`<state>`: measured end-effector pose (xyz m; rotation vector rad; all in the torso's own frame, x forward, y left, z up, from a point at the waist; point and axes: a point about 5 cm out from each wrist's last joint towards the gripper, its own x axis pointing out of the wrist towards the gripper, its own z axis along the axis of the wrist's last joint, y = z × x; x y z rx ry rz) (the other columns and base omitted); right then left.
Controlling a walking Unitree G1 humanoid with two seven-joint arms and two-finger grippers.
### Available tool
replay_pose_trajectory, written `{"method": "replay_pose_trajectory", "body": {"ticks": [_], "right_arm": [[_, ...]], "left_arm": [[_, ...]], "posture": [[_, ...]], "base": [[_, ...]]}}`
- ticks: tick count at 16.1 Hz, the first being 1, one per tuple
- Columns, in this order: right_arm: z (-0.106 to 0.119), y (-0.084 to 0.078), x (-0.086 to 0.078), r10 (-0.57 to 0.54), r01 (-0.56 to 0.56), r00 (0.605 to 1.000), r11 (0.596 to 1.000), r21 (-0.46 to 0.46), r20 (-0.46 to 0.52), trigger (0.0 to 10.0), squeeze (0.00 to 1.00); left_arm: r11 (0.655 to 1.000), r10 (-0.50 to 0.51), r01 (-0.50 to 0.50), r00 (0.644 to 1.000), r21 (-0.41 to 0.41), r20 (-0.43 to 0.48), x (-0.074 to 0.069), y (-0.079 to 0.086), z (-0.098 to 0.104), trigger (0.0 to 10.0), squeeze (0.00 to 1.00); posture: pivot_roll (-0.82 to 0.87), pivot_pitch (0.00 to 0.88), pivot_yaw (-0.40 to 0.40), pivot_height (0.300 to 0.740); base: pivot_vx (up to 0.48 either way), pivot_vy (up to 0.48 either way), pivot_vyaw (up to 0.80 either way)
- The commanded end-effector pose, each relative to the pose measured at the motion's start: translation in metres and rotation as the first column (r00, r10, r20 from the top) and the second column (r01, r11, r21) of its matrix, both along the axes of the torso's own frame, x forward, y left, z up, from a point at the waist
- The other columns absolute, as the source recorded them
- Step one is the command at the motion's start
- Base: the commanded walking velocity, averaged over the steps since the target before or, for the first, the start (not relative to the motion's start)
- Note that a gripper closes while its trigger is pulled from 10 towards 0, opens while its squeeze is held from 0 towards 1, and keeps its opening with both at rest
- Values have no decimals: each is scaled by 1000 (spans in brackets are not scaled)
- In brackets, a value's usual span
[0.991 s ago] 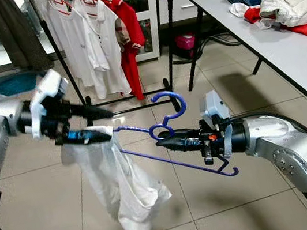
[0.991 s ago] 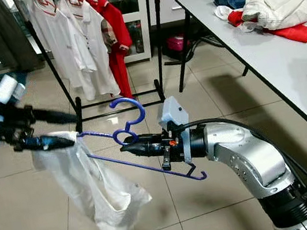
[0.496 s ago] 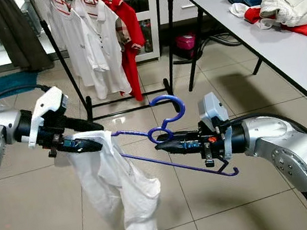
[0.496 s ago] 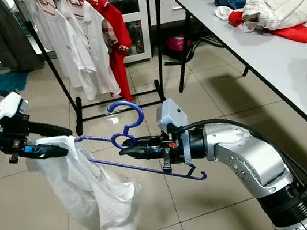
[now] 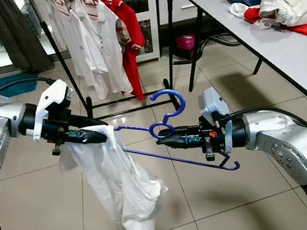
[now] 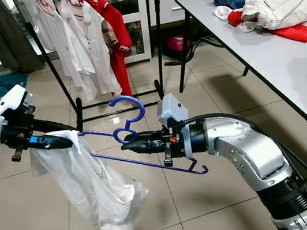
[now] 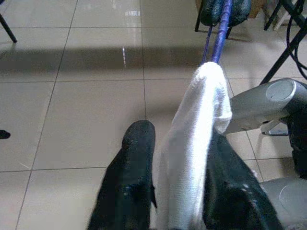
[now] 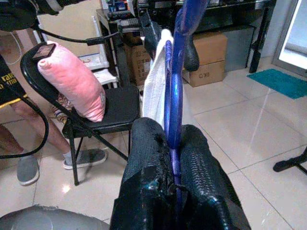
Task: Hang hanger
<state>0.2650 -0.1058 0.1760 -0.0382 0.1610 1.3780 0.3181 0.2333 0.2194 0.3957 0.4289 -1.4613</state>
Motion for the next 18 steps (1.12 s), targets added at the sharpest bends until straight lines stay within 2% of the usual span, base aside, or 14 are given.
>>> {"method": "replay_pose_trajectory", "body": {"ticks": [1, 7, 10, 11, 12, 13, 16, 18], "right_arm": [[12, 6, 1, 46, -48, 998, 998, 34, 51, 10000, 0], [13, 8, 6, 72, -73, 996, 997, 23, 55, 10000, 0], [14, 7, 7, 63, -65, 997, 998, 28, 47, 10000, 0], [15, 6, 8, 58, -60, 997, 998, 32, 41, 10000, 251], [15, 4, 8, 52, -53, 998, 998, 32, 41, 10000, 835], [16, 2, 9, 43, -45, 998, 998, 33, 39, 10000, 1000], [18, -3, 11, 12, -14, 999, 999, 36, 51, 10000, 1000], [22, -9, 15, -36, 32, 997, 998, 58, 69, 10000, 1000]], "left_arm": [[1000, -28, 28, 999, -11, 33, 2, -7, 9, 0, 0], [1000, -16, 16, 1000, 6, 21, -3, -1, 6, 0, 0], [998, -16, 17, 1000, -58, 17, -5, -4, 9, 0, 0], [996, -16, 17, 1000, -82, 11, -5, -5, 10, 0, 0], [995, -15, 15, 1000, -101, 4, -5, -6, 10, 0, 0], [994, -13, 13, 1000, -112, -1, -6, -6, 10, 0, 0], [988, 17, -20, 1000, -151, -21, -7, -6, 10, 0, 0], [987, 75, -76, 997, -141, -10, -6, -3, 5, 0, 0]], "posture": [[-26, 0, 59, 740], [-19, 0, 48, 740], [-27, 0, 50, 740], [-31, 0, 53, 740], [-31, 0, 53, 740], [-31, 0, 53, 740], [-38, 0, 56, 740], [-34, 0, 53, 740]], "base": [[0, 0, 0], [0, 0, 0], [0, 0, 0], [0, 0, 0], [0, 0, 0], [0, 0, 0], [0, 0, 0], [0, 0, 0]]}}
